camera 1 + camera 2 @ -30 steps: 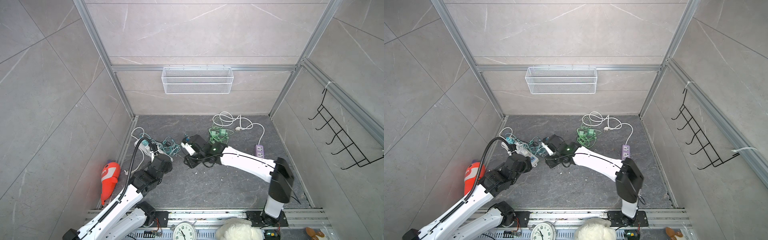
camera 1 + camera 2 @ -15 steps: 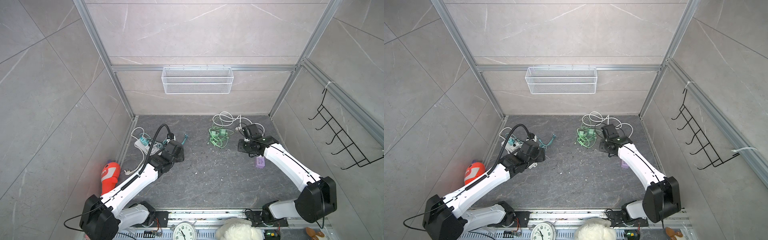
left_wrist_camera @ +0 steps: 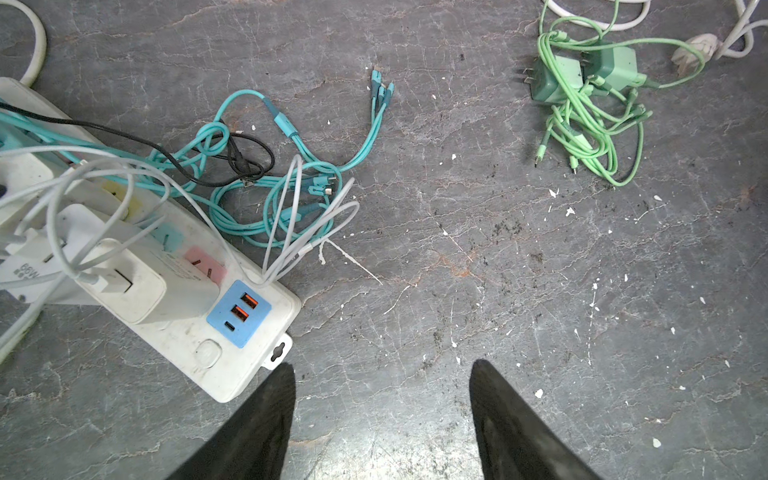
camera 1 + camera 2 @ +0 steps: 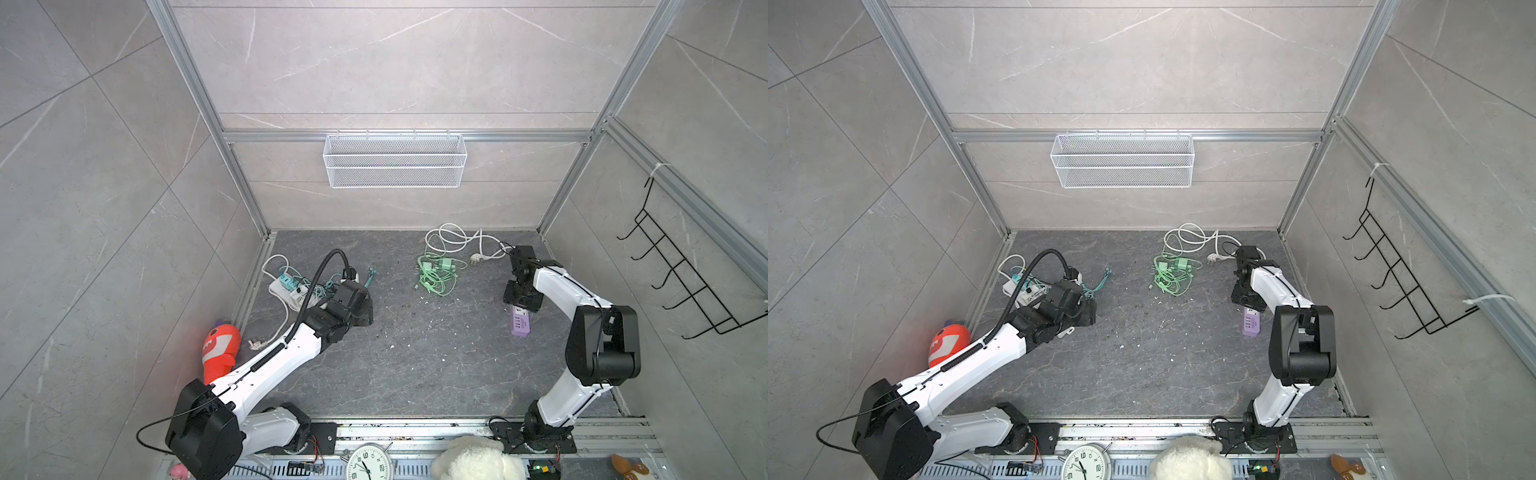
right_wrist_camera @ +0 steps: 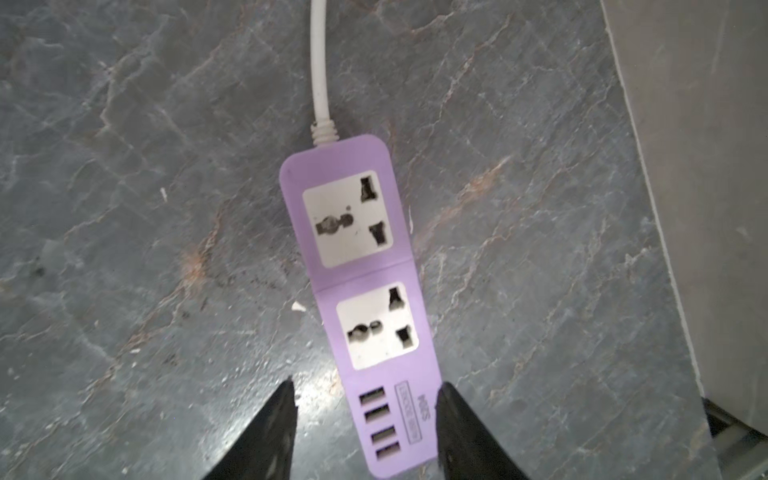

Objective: Insert the plug
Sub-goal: 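Close the right gripper on the cord end of the purple power strip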

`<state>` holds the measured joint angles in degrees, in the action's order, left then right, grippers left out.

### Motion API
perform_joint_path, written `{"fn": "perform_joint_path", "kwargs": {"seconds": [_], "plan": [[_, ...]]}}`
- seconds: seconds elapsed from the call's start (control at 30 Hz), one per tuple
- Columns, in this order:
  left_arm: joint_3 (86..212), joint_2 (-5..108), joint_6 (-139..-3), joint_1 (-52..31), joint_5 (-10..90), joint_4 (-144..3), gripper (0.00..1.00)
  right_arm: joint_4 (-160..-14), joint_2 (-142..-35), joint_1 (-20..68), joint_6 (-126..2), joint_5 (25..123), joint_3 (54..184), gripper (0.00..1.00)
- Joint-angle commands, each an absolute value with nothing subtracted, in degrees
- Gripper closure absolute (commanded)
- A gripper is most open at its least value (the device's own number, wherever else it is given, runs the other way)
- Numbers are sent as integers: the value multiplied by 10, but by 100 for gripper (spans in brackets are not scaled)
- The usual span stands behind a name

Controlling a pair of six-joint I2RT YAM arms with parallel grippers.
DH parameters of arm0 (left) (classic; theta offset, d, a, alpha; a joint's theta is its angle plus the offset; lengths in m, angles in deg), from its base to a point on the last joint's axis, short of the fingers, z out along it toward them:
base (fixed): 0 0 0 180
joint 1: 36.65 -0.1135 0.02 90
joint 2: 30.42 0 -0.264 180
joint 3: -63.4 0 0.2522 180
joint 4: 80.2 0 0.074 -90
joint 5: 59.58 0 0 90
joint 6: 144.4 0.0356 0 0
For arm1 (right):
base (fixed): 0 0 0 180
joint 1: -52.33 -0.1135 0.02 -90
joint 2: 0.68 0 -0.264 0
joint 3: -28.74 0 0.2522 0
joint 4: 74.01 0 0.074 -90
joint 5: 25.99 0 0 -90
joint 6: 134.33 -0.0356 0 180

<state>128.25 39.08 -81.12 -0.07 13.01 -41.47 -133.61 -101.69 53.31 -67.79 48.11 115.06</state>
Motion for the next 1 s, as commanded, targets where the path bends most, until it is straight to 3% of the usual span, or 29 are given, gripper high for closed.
{"fn": "perform_joint_path", "kwargs": {"seconds": [0.0, 0.67, 0.97], "plan": [[1291, 383, -791, -5, 134, -425, 30, -1361, -1050, 542, -652, 479, 1180, 42], [1294, 379, -788, -13, 153, -426, 29, -1362, -1144, 588, -597, 553, 1224, 36], [1292, 376, -797, -14, 153, -421, 29, -1341, -1119, 582, -629, 657, 1183, 45]]}}
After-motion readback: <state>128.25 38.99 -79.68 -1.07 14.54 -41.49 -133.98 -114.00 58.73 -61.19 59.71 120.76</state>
